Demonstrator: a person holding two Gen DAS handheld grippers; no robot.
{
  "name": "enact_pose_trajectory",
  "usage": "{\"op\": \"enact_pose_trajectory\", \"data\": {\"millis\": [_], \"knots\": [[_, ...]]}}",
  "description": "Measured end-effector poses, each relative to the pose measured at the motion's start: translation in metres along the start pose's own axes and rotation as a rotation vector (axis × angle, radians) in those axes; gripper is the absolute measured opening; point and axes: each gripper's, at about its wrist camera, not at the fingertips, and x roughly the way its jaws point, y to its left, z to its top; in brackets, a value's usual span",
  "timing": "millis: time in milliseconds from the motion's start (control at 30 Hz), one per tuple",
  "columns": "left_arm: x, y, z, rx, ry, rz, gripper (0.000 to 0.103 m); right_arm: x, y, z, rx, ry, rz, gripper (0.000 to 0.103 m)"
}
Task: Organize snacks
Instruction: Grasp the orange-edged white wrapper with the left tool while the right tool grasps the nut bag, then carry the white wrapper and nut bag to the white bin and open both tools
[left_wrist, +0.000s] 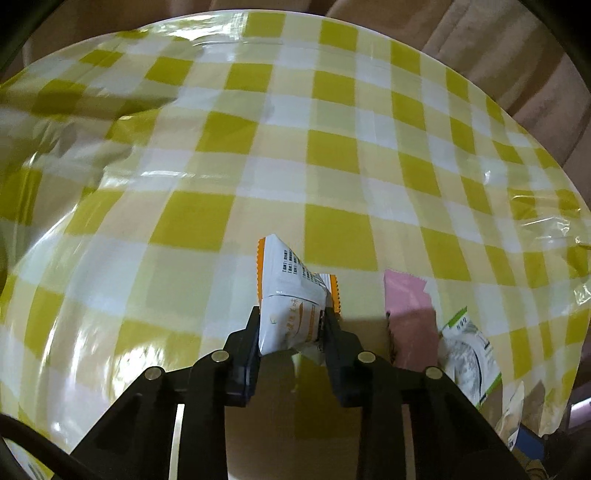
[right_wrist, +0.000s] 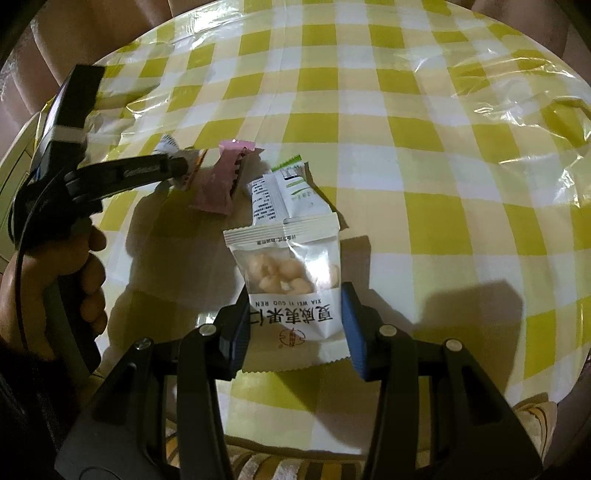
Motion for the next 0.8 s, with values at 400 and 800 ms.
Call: {"op": "enact_pose_trajectory", "data": {"millis": [400,800], "knots": [[-0.06,0.016,-0.039,-0.101,-0.063,-0.012,0.031,-0.02,-0.006,-0.013,0.001,-0.018,-0.024,0.048],[-0.116,-0.029,-0.086,-0.066,-0.112,-0.117,0.031,-0.049,-0.029,-0.031,0.028,-0.043,-0.055,0.048]]}}
